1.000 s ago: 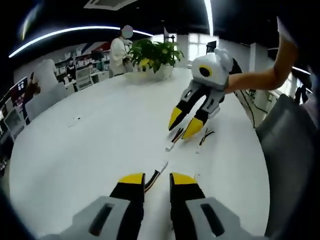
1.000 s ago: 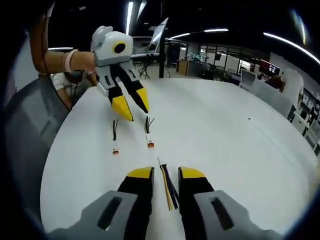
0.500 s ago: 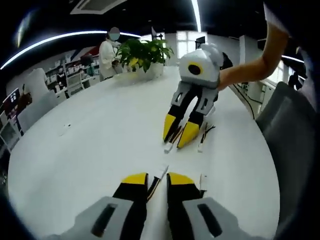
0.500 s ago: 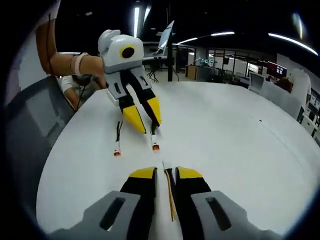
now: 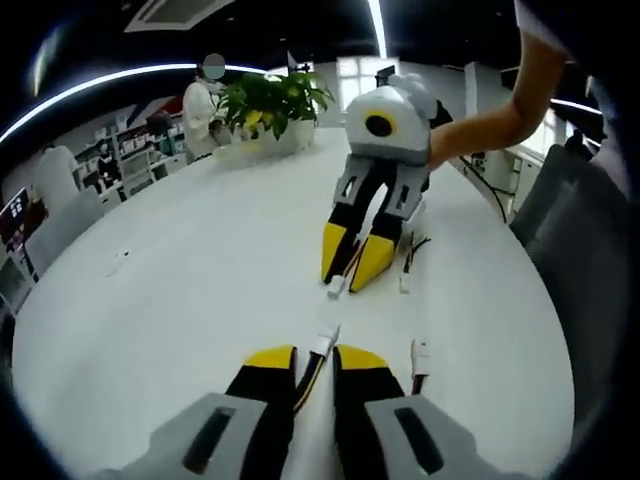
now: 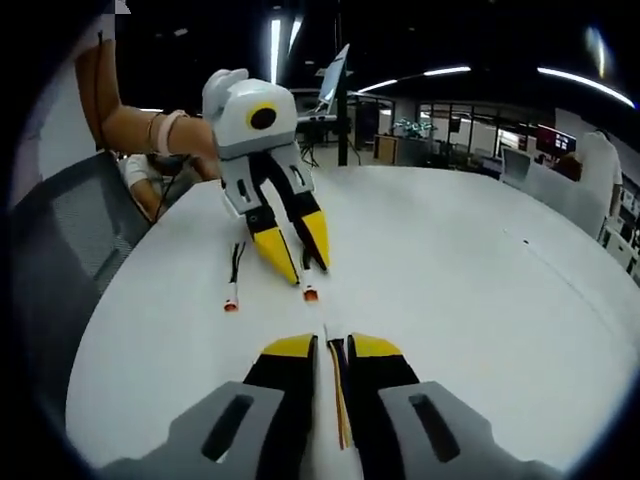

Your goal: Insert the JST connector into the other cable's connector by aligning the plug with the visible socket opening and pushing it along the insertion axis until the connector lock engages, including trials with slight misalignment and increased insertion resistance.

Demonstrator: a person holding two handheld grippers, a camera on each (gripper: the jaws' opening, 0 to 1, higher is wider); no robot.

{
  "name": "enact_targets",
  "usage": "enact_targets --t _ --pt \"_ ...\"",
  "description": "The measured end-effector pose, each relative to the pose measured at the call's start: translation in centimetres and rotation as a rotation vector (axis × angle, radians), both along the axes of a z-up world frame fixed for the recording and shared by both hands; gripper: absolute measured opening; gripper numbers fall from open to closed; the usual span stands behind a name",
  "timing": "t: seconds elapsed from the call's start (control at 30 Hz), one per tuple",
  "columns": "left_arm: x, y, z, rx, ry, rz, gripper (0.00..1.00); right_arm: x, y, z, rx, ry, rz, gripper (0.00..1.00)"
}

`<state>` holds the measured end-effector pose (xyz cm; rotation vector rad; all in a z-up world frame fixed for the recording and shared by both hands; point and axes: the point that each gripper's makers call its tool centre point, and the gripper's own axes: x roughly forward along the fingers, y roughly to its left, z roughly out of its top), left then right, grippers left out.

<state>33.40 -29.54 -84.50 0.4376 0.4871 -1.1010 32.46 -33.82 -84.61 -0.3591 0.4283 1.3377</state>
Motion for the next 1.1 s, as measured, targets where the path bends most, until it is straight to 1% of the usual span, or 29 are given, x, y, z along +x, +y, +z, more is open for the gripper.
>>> enact_targets --t 0.07,0.2,0.37,0.6,0.7,0.9,0.97,1.03,1.07,1.1 --pt "0.0 -0.1 0.0 -0.006 -0.004 -0.012 0.07 0.3 -0.2 -0.1 0.001 -0.003 0.001 0.09" --pt "-0.1 -0.3 0.0 -0.020 -0.006 -0.028 0.06 0.3 -0.3 -0.1 0.006 -0.006 0.008 0.08" --pt "-0.4 -0.5 0.1 -0.050 0.018 -0.034 0.05 0.6 -0.4 -0.3 0.014 -0.009 0.014 0.07" --pt "-0.8 -0.7 0.1 -0.054 0.025 -0.048 0.02 0.6 -0.4 -0.4 0.027 -0.015 0.018 0.05" --pt "-0.9 -0.8 0.2 -0.048 0.016 -0.056 0.01 0.6 -0.4 -0.3 0.030 -0.019 0.017 0.05" --pt "-1.1 -1.0 0.3 -0.056 0.026 -0.058 0.01 0.6 -0.4 -0.4 0.036 -0.026 0.026 0.05" --pt "-1.1 -1.1 0.3 -0.057 0.026 -0.056 0.01 0.6 -0.4 -0.3 0.038 -0.031 0.028 0.05" --pt "-1.2 -1.3 0.4 -0.051 0.010 -0.055 0.00 1.0 -0.4 -0.2 0.032 -0.065 0.013 0.04" --pt "-1.2 -1.3 0.4 -0.047 0.005 -0.057 0.00 1.0 -0.4 -0.2 0.031 -0.058 0.014 0.04" --pt "-1.2 -1.4 0.4 -0.044 0.001 -0.057 0.00 1.2 -0.5 -0.2 0.027 -0.072 0.003 0.04"
